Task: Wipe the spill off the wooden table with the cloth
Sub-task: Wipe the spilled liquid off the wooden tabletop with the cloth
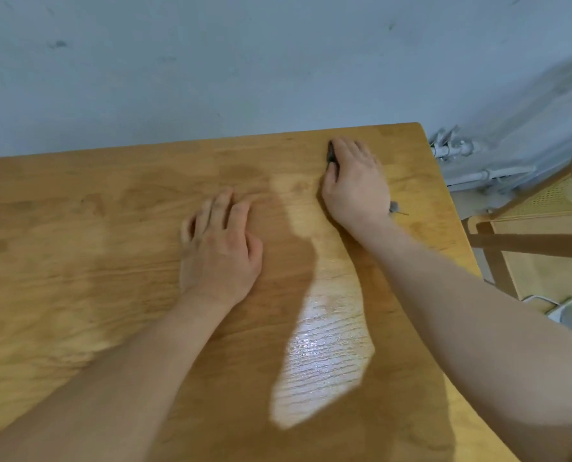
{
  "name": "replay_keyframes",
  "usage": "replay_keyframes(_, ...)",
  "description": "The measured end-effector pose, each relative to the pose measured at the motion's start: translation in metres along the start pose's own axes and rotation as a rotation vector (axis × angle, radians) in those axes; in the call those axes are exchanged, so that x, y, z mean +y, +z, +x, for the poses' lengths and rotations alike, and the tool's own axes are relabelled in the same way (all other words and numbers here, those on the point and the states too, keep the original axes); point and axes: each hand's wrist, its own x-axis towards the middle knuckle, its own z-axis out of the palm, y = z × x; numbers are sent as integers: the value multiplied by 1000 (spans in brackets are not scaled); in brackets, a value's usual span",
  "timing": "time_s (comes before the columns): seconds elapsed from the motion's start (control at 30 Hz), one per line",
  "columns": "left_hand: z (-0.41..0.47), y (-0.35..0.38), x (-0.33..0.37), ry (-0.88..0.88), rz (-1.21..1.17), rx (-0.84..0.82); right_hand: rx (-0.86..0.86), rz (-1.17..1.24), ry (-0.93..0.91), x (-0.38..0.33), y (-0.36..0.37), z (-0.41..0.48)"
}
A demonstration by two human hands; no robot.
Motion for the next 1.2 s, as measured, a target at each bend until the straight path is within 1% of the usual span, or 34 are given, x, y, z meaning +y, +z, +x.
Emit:
replay_keyframes(0.13, 4, 0, -2, -29, 18, -5, -109, 104, -271, -72, 32, 8)
replay_keyframes(0.17, 4, 0, -2, -38, 26, -12, -142, 129, -321, -81, 35, 5)
replay_keyframes(0.23, 4, 0, -1, -33, 34, -13, -172, 159, -368, -73, 30, 4)
replay_keyframes(0.27, 4, 0, -1, -27, 31, -12, -149, 161, -349, -58, 22, 8)
replay_keyframes(0.3, 5, 0, -1, -23, 26, -12, -106, 153, -292, -39, 14, 14)
replay_keyframes(0.37, 5, 1, -2, -16, 24, -16, 2, 102, -90, 3, -1, 32)
replay_keyframes(0.43, 5, 2, -2, -6, 35, -14, 60, 19, 81, 29, -7, 49)
replay_keyframes(0.5, 6, 1, -3, -2, 43, -12, 66, -22, 98, 18, -1, 54)
replay_keyframes(0.57, 5, 0, -3, -1, 55, -36, 27, 5, -29, -18, 14, 50)
replay_keyframes(0.67, 5, -2, -1, -18, 74, -52, -141, 117, -294, -91, 45, 45)
replay_keyframes(0.73, 4, -1, -1, -33, 89, -58, -207, 177, -377, -129, 58, 48)
replay_keyframes(0.8, 4, -1, -2, -40, 85, -41, -247, 175, -419, -141, 63, 54)
replay_keyframes(0.87, 6, 0, -1, -46, 65, -36, -270, 168, -457, -130, 63, 56)
replay_keyframes(0.9, 5, 0, 0, -50, 48, -29, -250, 167, -457, -118, 60, 57)
replay_keyframes(0.93, 5, 0, 1, -48, 41, -20, -209, 167, -425, -104, 56, 58)
replay_keyframes(1.07, 3, 0, -1, -37, 43, -5, -62, 93, -169, -20, 22, 59)
replay_keyframes(1.13, 4, 1, -1, -42, 50, -9, -19, 43, -57, 27, 1, 62)
replay_keyframes(1.2, 4, 1, 1, -42, 53, -4, -13, -33, 33, 60, -11, 69)
